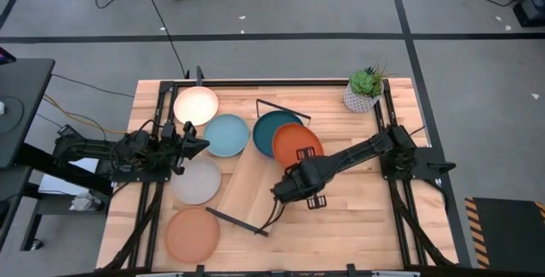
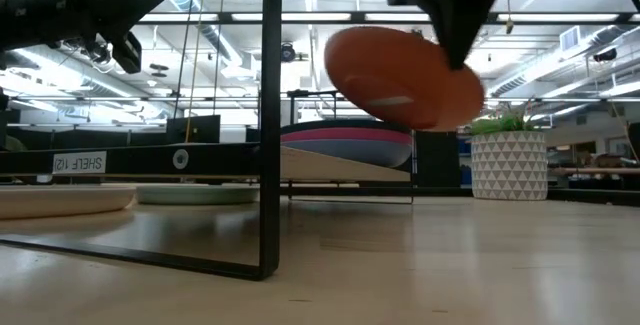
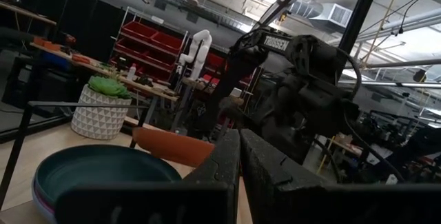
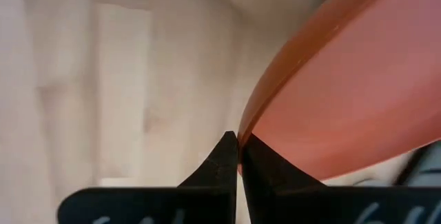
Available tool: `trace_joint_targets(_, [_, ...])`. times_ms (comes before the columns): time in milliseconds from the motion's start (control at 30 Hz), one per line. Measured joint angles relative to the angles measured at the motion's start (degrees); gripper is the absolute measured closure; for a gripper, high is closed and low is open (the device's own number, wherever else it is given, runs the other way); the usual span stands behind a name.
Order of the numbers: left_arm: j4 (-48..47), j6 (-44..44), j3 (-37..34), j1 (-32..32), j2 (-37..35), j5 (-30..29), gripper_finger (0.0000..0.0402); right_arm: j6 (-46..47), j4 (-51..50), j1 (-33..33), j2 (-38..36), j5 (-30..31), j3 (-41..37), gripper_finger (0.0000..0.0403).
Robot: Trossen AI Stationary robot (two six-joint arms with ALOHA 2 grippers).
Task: Place and stack plates onto a shelf
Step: Stack the orange plate on top of the green plate on the shelf
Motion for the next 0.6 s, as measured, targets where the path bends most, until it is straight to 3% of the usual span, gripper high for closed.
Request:
trace_joint_targets(233, [-0.02, 0.00, -0.02, 0.00, 0.02, 0.00, 0.0381, -10.12, 0.30, -2.18, 0.00, 11.97, 2.22, 0.0388])
trace_joint_targets(600, [0.00, 0.00, 0.00, -0.01, 0.02, 0.01, 0.0381, -17.80, 9.96, -9.55, 0.00, 8.37, -1.78, 0.0388])
